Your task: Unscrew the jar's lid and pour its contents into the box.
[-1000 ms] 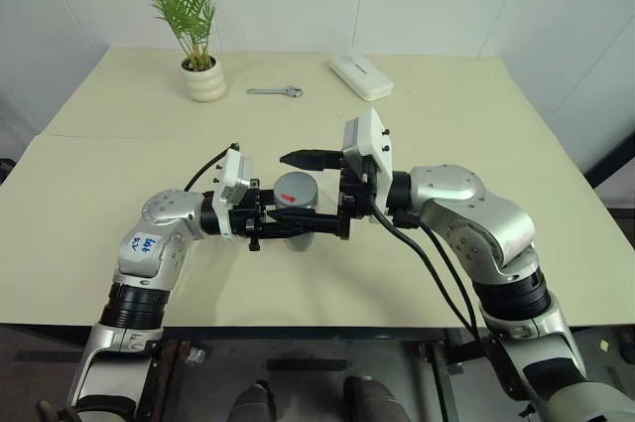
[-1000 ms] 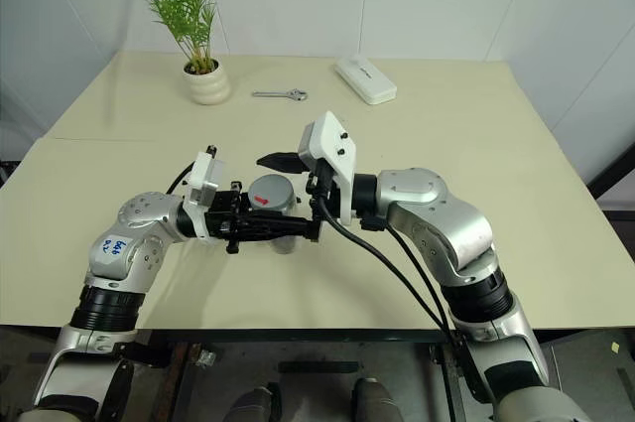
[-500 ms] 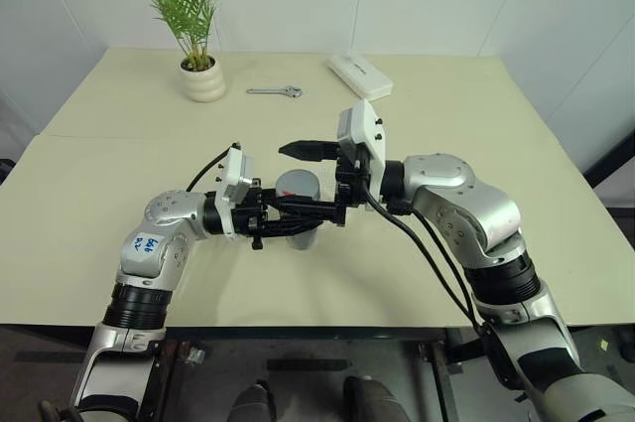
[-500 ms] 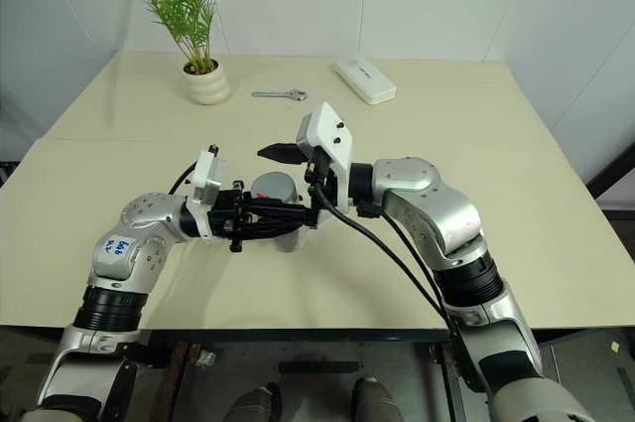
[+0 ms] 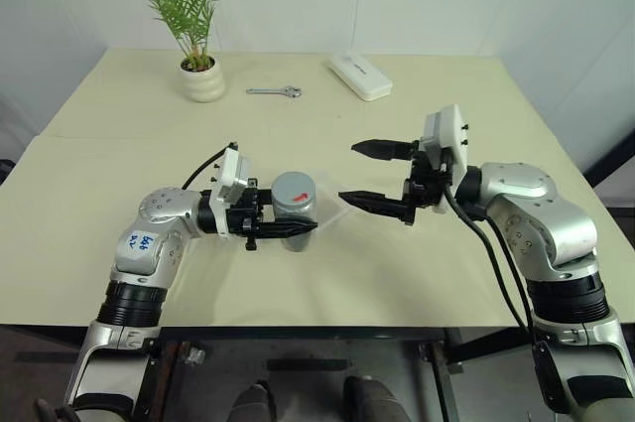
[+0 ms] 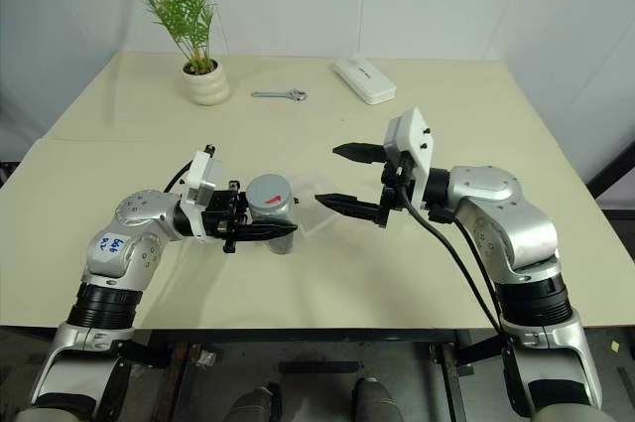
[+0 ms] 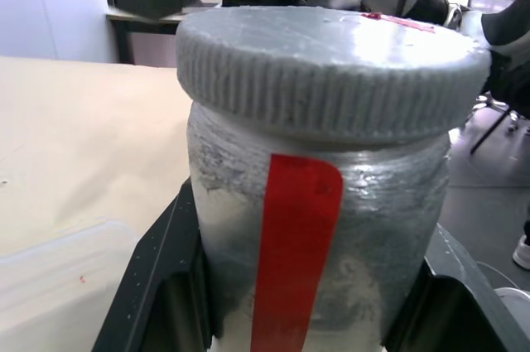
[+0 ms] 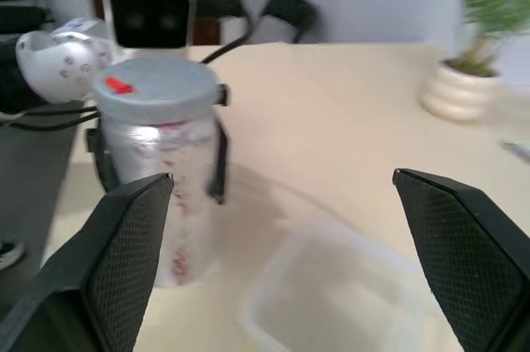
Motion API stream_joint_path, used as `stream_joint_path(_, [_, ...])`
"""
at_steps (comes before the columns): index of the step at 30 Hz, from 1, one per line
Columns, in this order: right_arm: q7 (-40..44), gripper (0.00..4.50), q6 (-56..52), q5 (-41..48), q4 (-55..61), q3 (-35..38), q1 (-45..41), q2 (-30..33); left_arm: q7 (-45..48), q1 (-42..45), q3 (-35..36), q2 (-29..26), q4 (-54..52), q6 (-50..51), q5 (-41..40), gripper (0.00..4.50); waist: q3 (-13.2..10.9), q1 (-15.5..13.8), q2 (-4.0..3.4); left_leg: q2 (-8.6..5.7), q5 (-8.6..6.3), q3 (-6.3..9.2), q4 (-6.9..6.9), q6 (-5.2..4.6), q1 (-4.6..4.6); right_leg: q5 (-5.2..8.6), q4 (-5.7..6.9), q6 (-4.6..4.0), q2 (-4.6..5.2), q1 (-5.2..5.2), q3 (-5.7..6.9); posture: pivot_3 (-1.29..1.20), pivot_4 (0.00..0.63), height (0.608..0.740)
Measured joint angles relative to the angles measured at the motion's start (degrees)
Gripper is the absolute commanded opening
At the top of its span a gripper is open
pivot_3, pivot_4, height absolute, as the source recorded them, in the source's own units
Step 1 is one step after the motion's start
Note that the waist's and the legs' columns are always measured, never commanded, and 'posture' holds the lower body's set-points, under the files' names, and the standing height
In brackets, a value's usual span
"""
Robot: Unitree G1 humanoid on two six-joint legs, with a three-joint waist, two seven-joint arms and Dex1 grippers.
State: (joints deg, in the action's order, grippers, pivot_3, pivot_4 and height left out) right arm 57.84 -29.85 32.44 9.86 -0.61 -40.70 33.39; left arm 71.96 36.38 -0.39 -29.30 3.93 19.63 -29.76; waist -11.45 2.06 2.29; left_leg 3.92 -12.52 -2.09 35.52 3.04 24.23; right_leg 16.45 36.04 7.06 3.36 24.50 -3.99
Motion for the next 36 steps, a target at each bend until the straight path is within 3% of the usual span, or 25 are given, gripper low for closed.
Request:
stream_joint_path(4, [0.73, 4.47, -0.79, 2.34, 1.88, 0.32, 0.11, -0.87, 0.18, 0.13, 0.00, -0.02, 0.85, -0.81, 0.08, 1.93, 0.00, 0.01, 0.00, 0.00, 0.00, 0.00, -0.01, 0.00, 0.00, 0.00, 0.01, 0.00, 0.00, 0.00, 0.00, 0.00, 0.150, 0.740])
stream_joint_path(16, [-6.55, 4.47, -4.55, 2.23, 3.55, -8.52, -4.01, -14.62, 0.02, 0.49, -0.50, 0.20, 1.22, -1.43, 0.71, 1.93, 0.00, -0.37, 0.00, 0.00, 0.00, 0.01, 0.03, 0.00, 0.04, 0.00, 0.04, 0.00, 0.01, 0.01, 0.00, 0.00, 0.150, 0.740])
stream_joint_path(36, [-7.35, 4.47, -3.86, -3.87, -1.06, -10.55, -7.36, -15.12, -1.08, 0.48, -0.73, 0.54, 1.09, -1.35, 0.70, 1.93, 0.00, -0.36, 0.00, 0.00, 0.00, 0.00, 0.05, 0.00, 0.05, -0.01, 0.04, 0.01, 0.01, 0.02, 0.00, 0.00, 0.150, 0.740])
